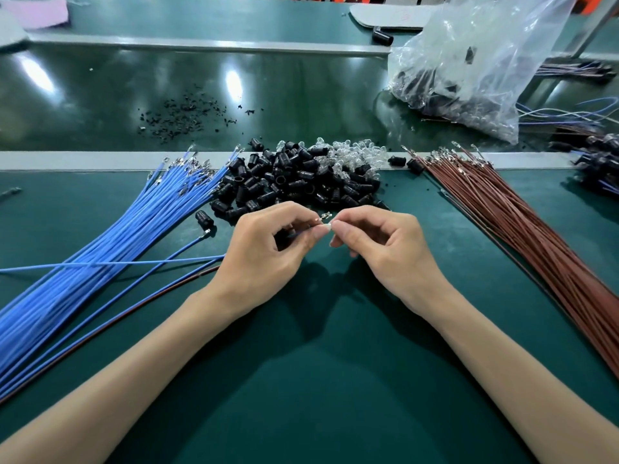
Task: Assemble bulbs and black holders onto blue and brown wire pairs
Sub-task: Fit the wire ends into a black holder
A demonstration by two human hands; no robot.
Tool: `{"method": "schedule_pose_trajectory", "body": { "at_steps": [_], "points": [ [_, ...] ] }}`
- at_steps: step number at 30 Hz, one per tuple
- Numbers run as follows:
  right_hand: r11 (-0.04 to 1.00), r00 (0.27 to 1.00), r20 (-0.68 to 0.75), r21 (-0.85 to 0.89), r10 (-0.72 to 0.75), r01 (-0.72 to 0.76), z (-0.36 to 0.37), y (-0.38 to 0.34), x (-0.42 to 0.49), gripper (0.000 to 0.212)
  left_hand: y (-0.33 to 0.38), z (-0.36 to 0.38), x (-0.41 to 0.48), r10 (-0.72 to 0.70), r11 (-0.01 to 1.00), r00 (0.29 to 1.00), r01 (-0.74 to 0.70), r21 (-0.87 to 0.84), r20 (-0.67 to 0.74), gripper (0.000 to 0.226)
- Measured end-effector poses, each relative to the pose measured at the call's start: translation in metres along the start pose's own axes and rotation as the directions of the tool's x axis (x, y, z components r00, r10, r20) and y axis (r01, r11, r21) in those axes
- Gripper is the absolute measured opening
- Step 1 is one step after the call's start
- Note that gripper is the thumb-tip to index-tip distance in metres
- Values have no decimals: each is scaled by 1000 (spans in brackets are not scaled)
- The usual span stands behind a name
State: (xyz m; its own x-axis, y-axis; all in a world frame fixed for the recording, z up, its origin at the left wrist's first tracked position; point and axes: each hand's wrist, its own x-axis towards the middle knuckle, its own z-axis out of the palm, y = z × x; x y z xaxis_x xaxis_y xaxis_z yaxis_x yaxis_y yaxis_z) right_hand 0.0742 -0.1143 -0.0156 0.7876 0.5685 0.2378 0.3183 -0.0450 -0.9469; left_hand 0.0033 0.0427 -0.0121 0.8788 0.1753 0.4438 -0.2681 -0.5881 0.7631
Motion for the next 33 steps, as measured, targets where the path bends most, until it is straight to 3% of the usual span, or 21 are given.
{"method": "schedule_pose_trajectory", "body": {
  "at_steps": [4,15,25,33],
  "points": [
    [999,1000,9,-44,-17,17,0,-1,-1,15,-1,0,-2,-23,1000,998,24,-12,61,11],
    [986,1000,-8,164,17,-15,-3,-1,1,29,2,-2,0,4,998,1000,-2,-56,28,10],
    [994,999,12,102,35,-36,-3,-3,-1,11,-2,-1,-1,90,996,995,-89,-25,44,8],
    [993,999,11,113,42,-43,-3,-3,-1,17,-2,-1,-1,73,997,996,-73,-5,45,10]
  ]
}}
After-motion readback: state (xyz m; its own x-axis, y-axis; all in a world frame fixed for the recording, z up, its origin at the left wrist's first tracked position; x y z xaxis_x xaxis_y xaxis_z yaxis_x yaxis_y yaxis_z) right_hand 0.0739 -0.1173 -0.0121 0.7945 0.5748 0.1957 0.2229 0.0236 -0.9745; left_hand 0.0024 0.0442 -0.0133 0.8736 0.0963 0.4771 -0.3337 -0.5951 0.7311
